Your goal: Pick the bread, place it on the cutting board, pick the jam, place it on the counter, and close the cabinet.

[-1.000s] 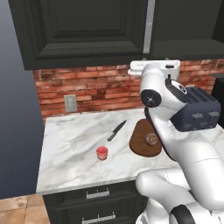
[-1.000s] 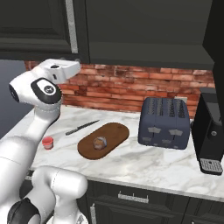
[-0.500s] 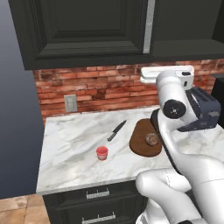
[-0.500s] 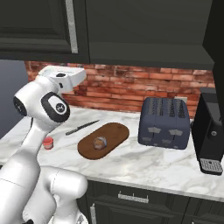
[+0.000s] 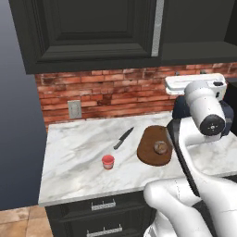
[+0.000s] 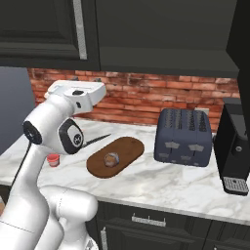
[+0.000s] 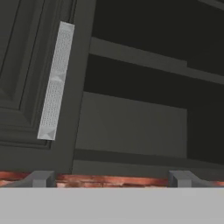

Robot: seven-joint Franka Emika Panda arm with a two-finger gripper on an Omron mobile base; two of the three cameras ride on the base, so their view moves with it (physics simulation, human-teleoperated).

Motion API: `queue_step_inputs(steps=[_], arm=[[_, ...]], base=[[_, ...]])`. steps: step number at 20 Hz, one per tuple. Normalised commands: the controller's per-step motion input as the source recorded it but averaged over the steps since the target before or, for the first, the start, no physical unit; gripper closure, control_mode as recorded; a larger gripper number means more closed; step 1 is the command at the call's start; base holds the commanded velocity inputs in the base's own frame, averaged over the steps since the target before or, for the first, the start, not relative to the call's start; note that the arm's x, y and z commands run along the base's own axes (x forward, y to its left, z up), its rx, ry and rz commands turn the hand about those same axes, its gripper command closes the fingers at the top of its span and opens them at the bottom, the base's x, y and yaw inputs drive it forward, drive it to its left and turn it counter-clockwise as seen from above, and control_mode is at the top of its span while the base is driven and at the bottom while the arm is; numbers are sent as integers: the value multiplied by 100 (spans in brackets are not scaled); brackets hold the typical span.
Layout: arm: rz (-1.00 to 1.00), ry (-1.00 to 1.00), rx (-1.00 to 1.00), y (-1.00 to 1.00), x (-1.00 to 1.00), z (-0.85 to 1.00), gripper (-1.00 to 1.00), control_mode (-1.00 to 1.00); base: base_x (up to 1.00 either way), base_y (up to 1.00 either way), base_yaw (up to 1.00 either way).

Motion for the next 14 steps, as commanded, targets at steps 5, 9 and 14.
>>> queue_step_inputs(steps=[5,9,14], arm=[[0,3,0,-29,-41,12,-100,-100],[0,3,0,-29,-41,8,-100,-100],[0,2,0,-15,-43,0,-100,-100]], base=[[0,0,0],[0,0,0],[0,0,0]])
